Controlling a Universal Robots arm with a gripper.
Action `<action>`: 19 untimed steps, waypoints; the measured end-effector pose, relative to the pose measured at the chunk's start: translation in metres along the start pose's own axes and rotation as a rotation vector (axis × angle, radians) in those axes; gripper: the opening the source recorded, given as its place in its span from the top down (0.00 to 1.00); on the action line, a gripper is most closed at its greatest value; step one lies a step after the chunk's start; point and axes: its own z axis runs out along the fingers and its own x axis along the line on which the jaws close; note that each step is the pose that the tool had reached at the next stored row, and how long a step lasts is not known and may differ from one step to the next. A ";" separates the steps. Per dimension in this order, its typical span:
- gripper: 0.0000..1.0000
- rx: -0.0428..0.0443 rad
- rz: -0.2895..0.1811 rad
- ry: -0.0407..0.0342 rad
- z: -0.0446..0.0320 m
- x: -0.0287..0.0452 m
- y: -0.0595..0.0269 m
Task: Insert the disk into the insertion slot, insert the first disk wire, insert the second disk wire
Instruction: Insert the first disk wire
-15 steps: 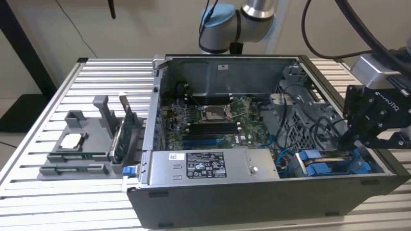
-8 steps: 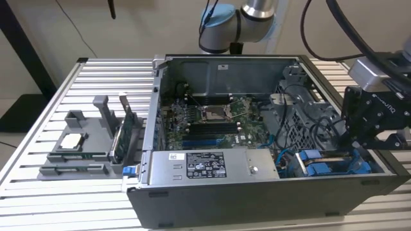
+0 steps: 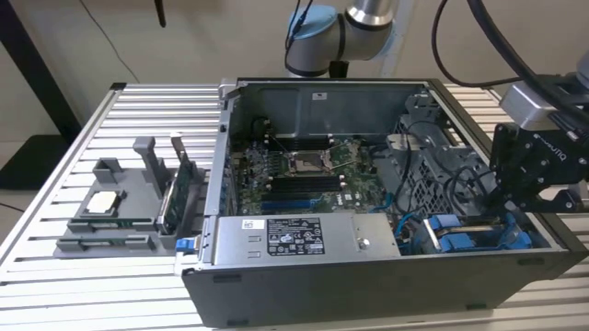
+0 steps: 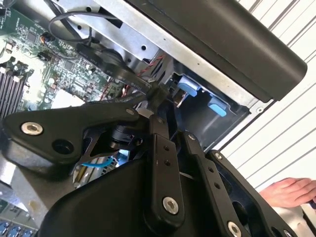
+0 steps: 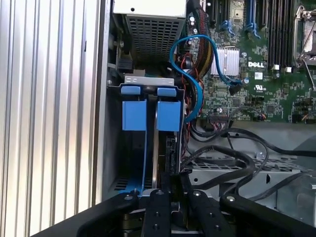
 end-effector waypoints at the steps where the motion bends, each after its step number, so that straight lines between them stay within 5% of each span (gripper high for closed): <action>1: 0.81 0.0000 0.001 -0.0002 0.0004 0.0000 0.0000; 19: 0.81 0.0014 0.030 -0.0013 0.0107 0.0005 -0.0008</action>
